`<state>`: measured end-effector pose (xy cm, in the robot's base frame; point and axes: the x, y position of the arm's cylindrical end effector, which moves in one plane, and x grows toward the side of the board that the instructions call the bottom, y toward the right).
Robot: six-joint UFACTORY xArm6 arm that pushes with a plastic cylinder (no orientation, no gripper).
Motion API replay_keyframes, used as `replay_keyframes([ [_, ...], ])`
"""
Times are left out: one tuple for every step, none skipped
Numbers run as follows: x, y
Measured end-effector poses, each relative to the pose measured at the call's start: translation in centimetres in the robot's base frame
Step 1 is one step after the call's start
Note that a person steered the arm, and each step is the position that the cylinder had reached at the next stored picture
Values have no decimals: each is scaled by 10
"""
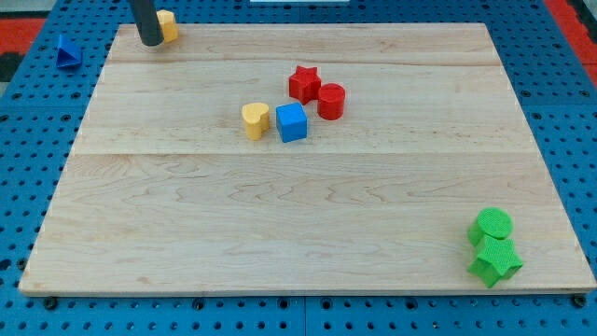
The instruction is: Separate the green circle from the green star
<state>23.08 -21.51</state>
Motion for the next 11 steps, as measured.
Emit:
replay_keyframes([
  [22,29],
  [68,103],
  [120,124],
  [149,79],
  [229,120],
  [262,261],
  [235,423],
  [260,524],
  [311,486],
  [331,448],
  [320,411],
])
